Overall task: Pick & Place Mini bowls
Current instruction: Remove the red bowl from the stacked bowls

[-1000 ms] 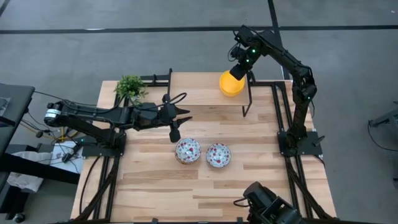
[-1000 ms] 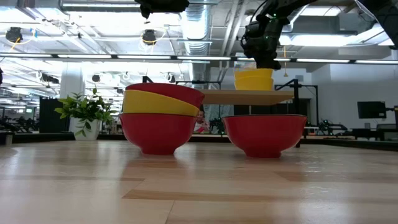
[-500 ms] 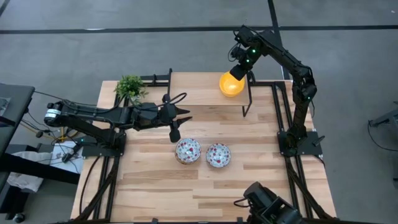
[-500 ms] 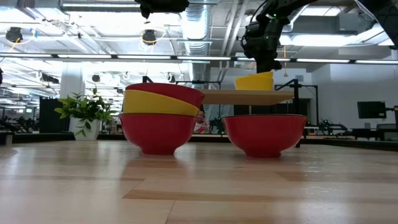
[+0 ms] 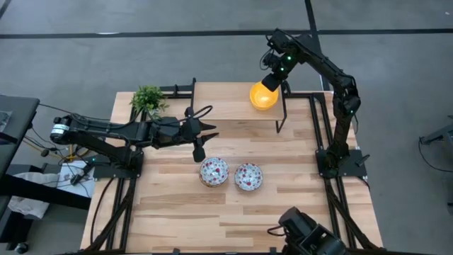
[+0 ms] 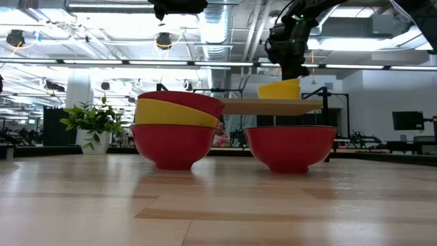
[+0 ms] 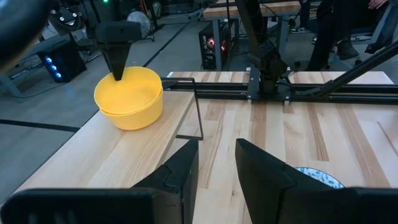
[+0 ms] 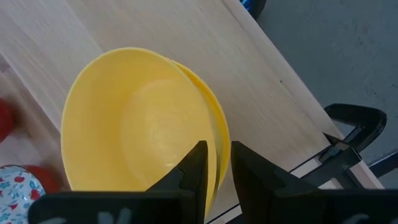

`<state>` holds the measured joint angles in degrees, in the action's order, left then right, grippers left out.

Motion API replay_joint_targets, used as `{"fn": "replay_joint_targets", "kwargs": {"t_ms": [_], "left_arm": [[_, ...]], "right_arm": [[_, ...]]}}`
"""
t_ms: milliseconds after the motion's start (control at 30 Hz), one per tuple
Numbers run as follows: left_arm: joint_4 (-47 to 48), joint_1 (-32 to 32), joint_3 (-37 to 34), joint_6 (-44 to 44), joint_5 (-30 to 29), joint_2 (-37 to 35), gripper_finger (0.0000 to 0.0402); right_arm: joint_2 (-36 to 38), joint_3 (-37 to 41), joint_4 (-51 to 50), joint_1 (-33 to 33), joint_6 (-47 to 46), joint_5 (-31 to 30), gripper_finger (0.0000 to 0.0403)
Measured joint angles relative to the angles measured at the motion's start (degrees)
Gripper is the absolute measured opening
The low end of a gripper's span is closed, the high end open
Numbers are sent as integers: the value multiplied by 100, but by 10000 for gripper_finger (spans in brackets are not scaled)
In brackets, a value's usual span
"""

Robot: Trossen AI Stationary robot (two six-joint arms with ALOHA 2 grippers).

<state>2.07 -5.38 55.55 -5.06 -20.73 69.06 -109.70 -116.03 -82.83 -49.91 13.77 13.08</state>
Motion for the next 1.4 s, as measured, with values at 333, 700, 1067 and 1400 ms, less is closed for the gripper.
{"fn": "replay_joint_targets", "kwargs": {"t_ms": [333, 700, 1067, 1400], "left_arm": [[0, -1, 0, 0, 1, 0, 106], [0, -1, 0, 0, 0, 0, 106], [0, -1, 0, 103, 4, 0, 106], [0, 1, 0, 105, 2, 0, 106]], "right_arm": [[314, -2, 0, -7, 23, -178, 74], [1031, -2, 403, 4, 99, -726, 53], [1019, 179, 1332, 696, -1585, -2498, 2], [1547, 1609, 2821, 1077, -1699, -4629, 0]]}}
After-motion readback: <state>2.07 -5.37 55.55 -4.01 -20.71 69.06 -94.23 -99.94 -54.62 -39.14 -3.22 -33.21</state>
